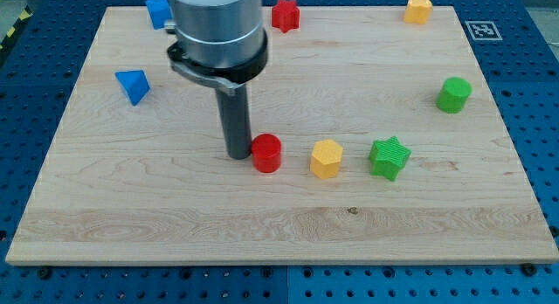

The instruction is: Move blue triangle towards center

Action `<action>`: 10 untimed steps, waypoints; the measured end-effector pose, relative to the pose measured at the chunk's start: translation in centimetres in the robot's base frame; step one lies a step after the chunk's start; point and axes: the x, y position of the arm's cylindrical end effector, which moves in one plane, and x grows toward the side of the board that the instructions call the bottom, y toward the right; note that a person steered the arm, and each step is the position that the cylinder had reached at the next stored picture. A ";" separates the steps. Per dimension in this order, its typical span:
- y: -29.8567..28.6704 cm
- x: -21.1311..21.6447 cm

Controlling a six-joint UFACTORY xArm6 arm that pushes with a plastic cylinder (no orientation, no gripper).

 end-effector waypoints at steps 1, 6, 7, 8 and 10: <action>0.7 -0.2; -22.3 -10.6; -17.2 -9.9; -14.5 -9.7; -16.6 -13.6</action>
